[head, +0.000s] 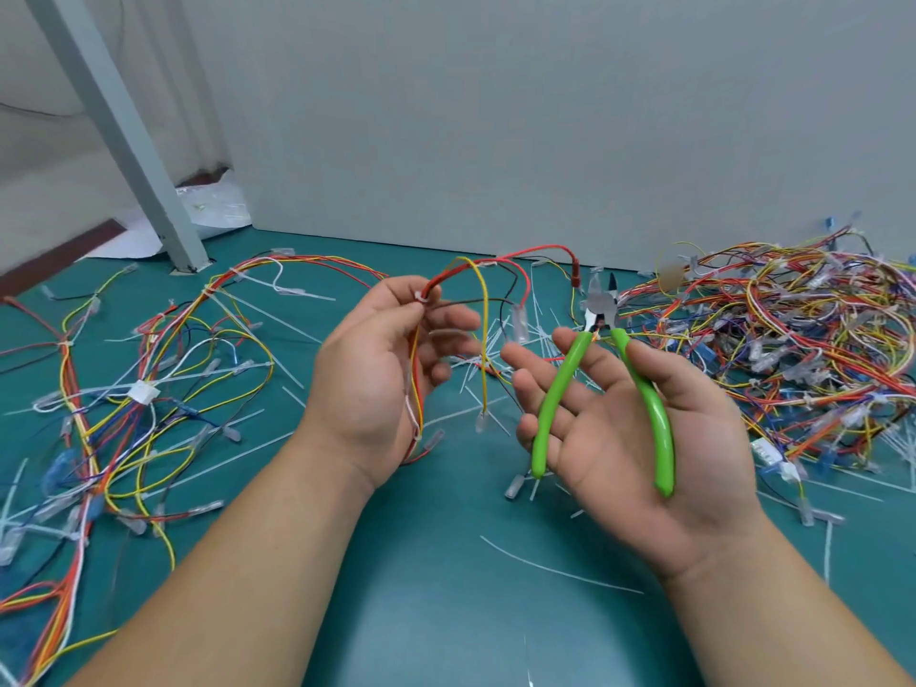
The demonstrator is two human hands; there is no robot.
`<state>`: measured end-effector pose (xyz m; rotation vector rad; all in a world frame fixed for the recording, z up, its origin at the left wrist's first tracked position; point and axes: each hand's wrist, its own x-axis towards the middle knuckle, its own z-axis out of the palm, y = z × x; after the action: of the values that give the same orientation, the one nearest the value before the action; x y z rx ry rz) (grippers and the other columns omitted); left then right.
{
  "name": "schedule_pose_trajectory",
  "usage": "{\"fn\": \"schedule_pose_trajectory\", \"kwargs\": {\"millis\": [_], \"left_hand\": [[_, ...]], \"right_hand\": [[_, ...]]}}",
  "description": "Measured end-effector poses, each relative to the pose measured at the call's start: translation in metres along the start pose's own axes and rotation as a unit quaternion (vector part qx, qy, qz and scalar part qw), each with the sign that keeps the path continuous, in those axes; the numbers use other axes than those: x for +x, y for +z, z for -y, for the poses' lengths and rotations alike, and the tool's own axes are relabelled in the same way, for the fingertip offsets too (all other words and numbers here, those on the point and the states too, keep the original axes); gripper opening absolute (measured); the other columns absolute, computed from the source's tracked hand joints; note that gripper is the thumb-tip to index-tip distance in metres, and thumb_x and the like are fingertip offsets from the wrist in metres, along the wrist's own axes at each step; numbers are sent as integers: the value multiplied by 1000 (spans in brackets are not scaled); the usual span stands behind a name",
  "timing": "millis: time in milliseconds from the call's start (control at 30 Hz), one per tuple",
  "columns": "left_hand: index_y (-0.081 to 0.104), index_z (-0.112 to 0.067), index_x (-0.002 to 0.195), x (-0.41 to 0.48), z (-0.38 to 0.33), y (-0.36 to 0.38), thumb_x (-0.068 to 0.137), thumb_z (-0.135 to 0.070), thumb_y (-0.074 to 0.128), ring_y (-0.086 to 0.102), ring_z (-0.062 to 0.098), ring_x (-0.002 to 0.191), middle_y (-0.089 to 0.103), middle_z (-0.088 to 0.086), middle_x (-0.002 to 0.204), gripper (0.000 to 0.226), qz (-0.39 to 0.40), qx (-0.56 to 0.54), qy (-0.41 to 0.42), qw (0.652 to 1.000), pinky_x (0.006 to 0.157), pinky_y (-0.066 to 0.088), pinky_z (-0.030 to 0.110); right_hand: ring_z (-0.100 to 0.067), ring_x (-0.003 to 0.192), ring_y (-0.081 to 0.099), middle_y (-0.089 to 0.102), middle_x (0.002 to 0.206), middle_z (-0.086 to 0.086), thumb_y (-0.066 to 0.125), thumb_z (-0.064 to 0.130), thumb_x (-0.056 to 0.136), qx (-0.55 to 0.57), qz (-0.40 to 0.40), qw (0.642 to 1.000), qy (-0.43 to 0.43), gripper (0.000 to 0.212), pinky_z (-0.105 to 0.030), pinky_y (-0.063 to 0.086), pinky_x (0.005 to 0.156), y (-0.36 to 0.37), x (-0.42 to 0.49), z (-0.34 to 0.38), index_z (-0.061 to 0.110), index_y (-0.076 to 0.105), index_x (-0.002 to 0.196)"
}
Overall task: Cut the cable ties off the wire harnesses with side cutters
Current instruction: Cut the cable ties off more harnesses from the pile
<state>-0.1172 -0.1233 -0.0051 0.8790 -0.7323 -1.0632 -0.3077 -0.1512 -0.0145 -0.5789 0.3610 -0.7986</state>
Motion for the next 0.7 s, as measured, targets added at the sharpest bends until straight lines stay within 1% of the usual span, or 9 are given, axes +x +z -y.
{"fn": "schedule_pose_trajectory", "kwargs": {"millis": [67,133,200,300,367,467,600,667,700], "left_hand": [[52,-17,98,1,3,2,103,-5,34,50,16,53,61,2,67,22,-10,-3,-15,1000,54,33,27],[51,-18,99,2,4,1,103,-5,34,42,15,52,54,1,65,22,-28,-22,-20,999,53,32,25],[51,-18,98,4,3,-1,103,-6,34,43,14,52,54,0,66,22,-37,-47,-13,998,53,31,25],[48,-18,97,6,1,-5,105,-8,31,47,12,51,58,-1,69,22,-44,-103,8,994,53,34,24],[47,-18,95,7,1,-6,107,-11,28,49,12,51,62,-2,70,24,-52,-116,20,992,54,36,23],[45,-18,95,6,2,-3,108,-11,27,47,13,51,60,0,69,23,-46,-116,24,992,55,34,24],[46,-17,97,2,1,1,107,-9,31,40,14,50,55,1,66,20,-8,-83,2,997,55,28,27],[46,-17,99,1,4,4,107,-9,33,40,14,50,57,2,66,18,-13,-45,3,999,53,31,25],[46,-18,100,0,5,6,108,-9,33,41,14,50,59,1,67,17,-24,-29,9,999,52,32,24]], "right_hand": [[-30,103,70,61,139,-25,58,38,85,17,24,999,-13,51,-41,53,83,0,-1,1,13,55,129],[-30,103,69,62,139,-21,59,36,84,28,36,999,-26,53,-41,53,84,-1,-2,2,11,56,131],[-31,105,68,62,138,-19,59,33,82,33,36,998,-39,54,-42,54,86,-2,-2,2,10,57,131],[-33,106,68,62,138,-23,58,30,79,34,13,998,-52,54,-43,54,89,-3,0,1,12,55,129],[-35,104,68,63,135,-25,58,28,77,44,-1,997,-60,52,-45,55,89,-4,1,1,14,53,127],[-35,102,69,62,135,-28,58,27,76,48,4,997,-58,52,-44,56,87,-5,1,0,15,51,126],[-36,101,70,60,135,-33,62,24,71,40,11,998,-36,59,-44,55,85,-5,3,-1,14,51,128],[-35,98,70,63,132,-29,70,21,64,29,26,999,-34,64,-44,55,84,-6,3,-3,13,54,126],[-34,96,70,67,127,-24,73,22,60,24,31,999,-38,65,-44,54,84,-7,4,-4,13,56,122]]}}
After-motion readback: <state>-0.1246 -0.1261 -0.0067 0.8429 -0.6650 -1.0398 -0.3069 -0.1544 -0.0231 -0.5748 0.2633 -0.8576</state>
